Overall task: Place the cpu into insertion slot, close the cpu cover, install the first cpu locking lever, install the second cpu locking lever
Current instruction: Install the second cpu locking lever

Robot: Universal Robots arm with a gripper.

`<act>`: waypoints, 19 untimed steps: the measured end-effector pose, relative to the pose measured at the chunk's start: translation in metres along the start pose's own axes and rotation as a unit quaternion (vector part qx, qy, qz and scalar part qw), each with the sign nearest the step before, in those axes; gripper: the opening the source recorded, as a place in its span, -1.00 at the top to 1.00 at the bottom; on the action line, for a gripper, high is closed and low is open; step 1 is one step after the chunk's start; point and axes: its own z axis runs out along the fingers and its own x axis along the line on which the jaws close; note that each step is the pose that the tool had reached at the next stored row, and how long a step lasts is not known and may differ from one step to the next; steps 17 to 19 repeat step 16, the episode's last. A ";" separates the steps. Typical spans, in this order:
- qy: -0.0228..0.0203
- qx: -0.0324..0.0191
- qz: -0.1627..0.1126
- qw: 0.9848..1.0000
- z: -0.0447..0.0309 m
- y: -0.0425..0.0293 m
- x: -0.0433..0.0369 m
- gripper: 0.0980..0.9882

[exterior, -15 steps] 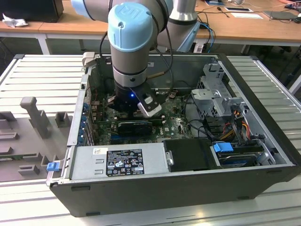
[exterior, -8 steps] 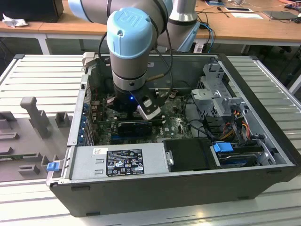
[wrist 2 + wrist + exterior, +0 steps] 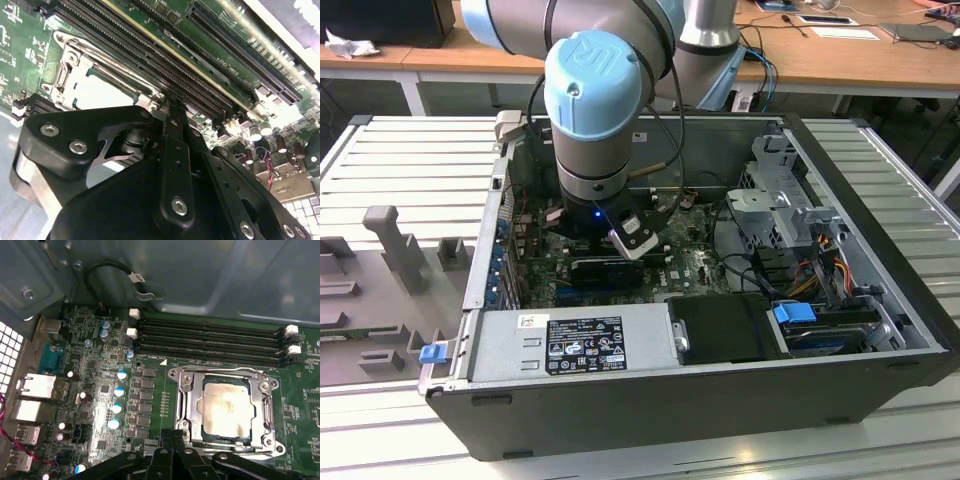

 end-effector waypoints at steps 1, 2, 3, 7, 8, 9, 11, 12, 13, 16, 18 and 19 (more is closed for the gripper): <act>0.000 -0.001 0.000 1.000 -0.0001 0.0002 0.0005 0.98; 0.000 -0.001 0.000 1.000 -0.0010 0.0005 0.0010 0.98; 0.000 -0.001 0.000 1.000 -0.0043 0.0017 0.0011 0.98; 0.000 -0.001 0.000 1.000 -0.0191 0.0066 0.0007 0.98; 0.000 -0.001 0.000 1.000 -0.0218 0.0075 0.0005 0.98; 0.000 -0.001 0.000 1.000 -0.0251 0.0086 0.0005 0.98; 0.000 -0.001 0.000 1.000 -0.0299 0.0102 0.0003 0.98; 0.000 -0.001 0.000 1.000 -0.0323 0.0110 0.0002 0.98; 0.000 -0.001 0.000 1.000 -0.0335 0.0114 0.0002 0.98; 0.000 -0.001 0.000 1.000 -0.0336 0.0115 0.0001 0.98; 0.000 -0.001 0.000 1.000 -0.0336 0.0115 0.0001 0.98; 0.000 -0.001 0.000 1.000 -0.0336 0.0115 0.0001 0.98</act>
